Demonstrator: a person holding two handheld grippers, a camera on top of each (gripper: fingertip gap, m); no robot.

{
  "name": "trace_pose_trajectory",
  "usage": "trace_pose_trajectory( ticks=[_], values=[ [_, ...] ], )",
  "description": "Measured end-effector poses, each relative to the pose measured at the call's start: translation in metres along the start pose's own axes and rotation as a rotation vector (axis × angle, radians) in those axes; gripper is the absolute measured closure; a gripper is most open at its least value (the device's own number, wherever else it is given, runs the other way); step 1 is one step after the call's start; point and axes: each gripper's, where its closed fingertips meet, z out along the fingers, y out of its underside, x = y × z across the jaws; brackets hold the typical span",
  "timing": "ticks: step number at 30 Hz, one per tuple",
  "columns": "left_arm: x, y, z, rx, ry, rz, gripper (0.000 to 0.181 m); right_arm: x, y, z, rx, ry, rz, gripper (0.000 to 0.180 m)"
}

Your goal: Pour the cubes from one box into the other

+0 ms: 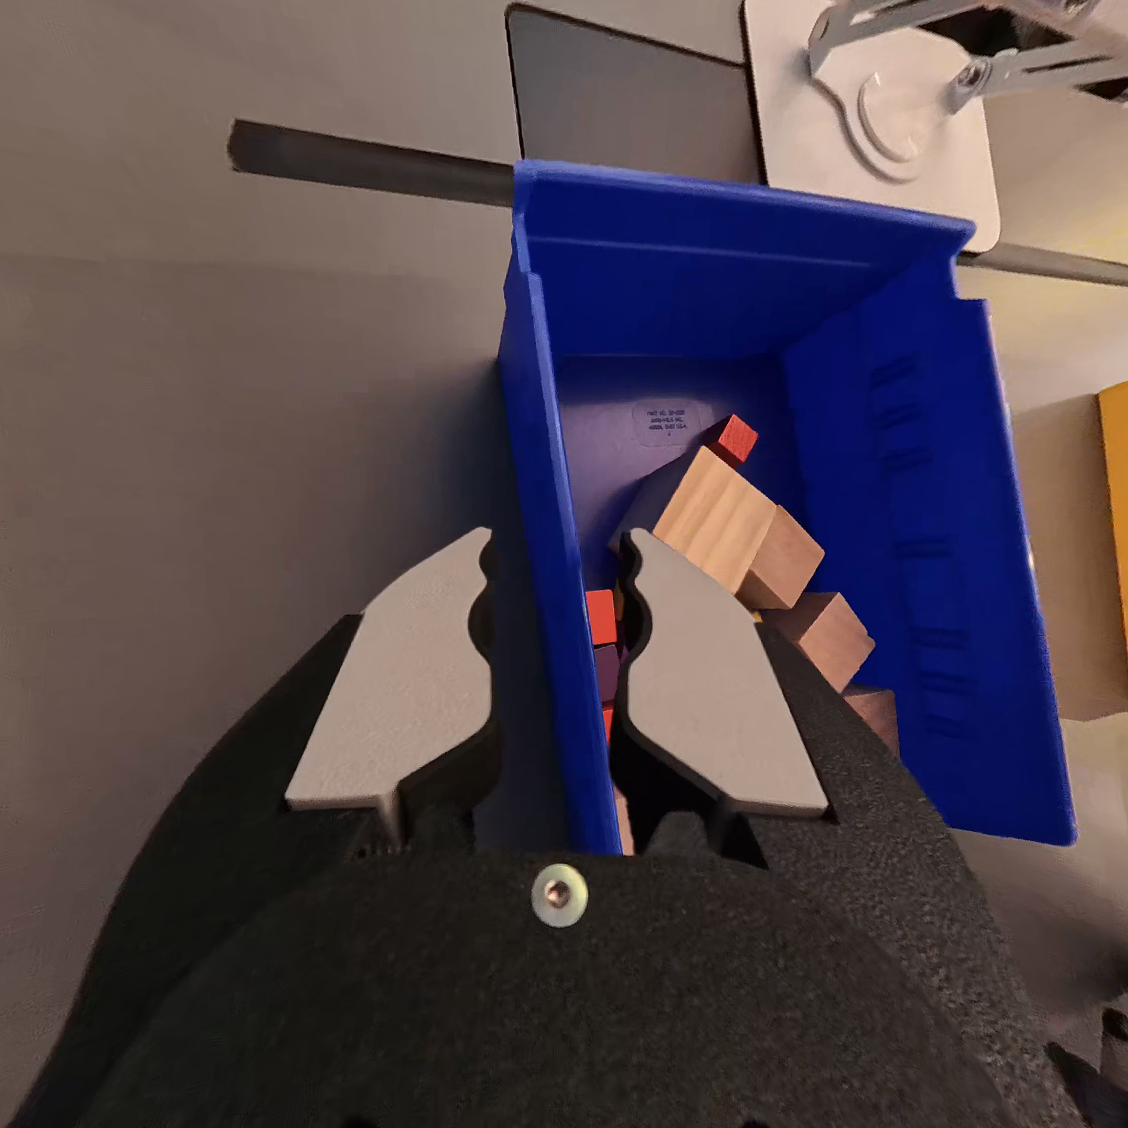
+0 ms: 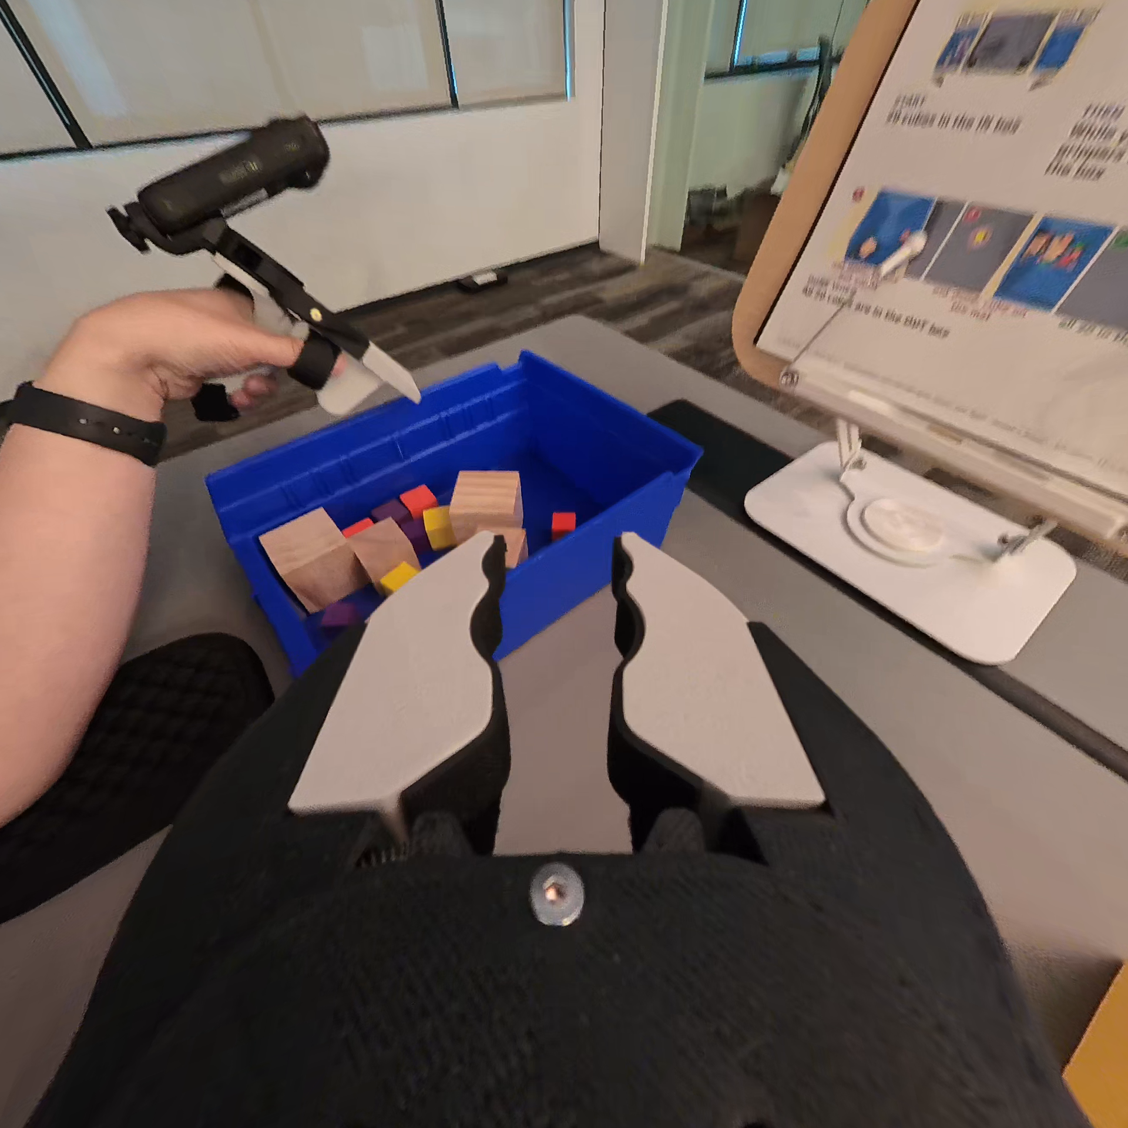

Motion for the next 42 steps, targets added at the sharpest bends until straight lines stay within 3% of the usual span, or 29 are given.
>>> trace_pose_trajectory(
  ticks=[4, 10, 19, 24, 28, 32, 34, 37, 42],
  values=[
    [-0.004, 0.01, 0.013, -0.077, -0.023, -0.017, 0.15, 0.003, 0.027, 0.019, -0.17, -0.001, 0.117, 0.146],
    [0.001, 0.021, 0.023, -0.154, 0.006, -0.04, 0.168, -0.014, 0.031, 0.055, -0.332, -0.126, 0.33, 0.14],
    [-0.001, 0.032, 0.028, -0.244, -0.094, 0.001, 0.172, 0.006, 0.056, 0.102, -0.626, -0.034, 0.475, 0.138],
    [-0.003, 0.037, 0.031, -0.278, -0.112, 0.007, 0.172, 0.014, 0.08, 0.119, -0.794, 0.073, 0.436, 0.138],
    [-0.004, 0.048, 0.041, -0.339, -0.082, -0.001, 0.17, -0.007, 0.09, 0.134, -0.871, 0.004, 0.516, 0.137],
    [-0.004, 0.048, 0.041, -0.343, -0.086, 0.007, 0.171, 0.002, 0.109, 0.135, -1.001, 0.118, 0.456, 0.136],
    [-0.005, 0.049, 0.041, -0.351, -0.102, 0.02, 0.172, 0.001, 0.114, 0.138, -1.039, 0.142, 0.457, 0.138],
    [-0.005, 0.049, 0.042, -0.362, -0.13, 0.046, 0.174, -0.003, 0.122, 0.142, -1.097, 0.165, 0.447, 0.157],
    [0.004, 0.05, 0.045, -0.374, -0.121, 0.088, 0.172, 0.016, 0.13, 0.138, -1.15, 0.282, 0.33, 0.159]
  ],
)
